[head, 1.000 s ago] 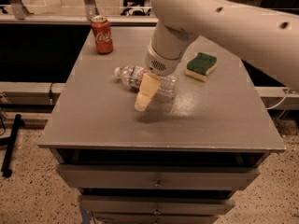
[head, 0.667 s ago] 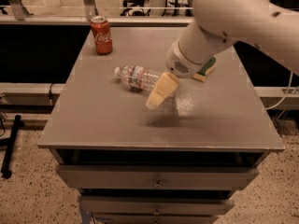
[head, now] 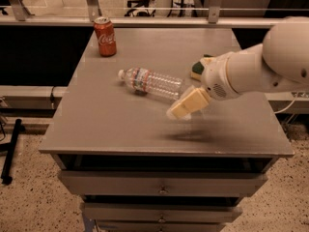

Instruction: Knock water bottle over

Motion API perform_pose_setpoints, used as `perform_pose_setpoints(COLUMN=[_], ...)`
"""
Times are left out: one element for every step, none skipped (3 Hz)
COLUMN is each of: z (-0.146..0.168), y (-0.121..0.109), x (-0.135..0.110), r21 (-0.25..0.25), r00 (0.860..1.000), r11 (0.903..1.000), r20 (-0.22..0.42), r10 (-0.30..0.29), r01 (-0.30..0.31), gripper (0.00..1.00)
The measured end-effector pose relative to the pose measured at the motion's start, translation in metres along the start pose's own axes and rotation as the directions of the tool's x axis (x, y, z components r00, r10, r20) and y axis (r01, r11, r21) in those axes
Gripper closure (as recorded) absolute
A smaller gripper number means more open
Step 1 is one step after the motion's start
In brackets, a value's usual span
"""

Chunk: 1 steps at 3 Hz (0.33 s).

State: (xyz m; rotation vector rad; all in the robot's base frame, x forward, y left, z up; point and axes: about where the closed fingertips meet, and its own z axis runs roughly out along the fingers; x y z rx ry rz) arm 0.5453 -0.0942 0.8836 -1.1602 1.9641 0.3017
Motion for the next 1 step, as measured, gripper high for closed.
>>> perform_pose_setpoints(z=[-0.021], y=[-0.0047], x=[-0.0015], r21=[0.037], r00=[0.998], r11=[0.9993], r20=[0.062], r10=[0.005], r01=[-0.007], gripper=[0.0])
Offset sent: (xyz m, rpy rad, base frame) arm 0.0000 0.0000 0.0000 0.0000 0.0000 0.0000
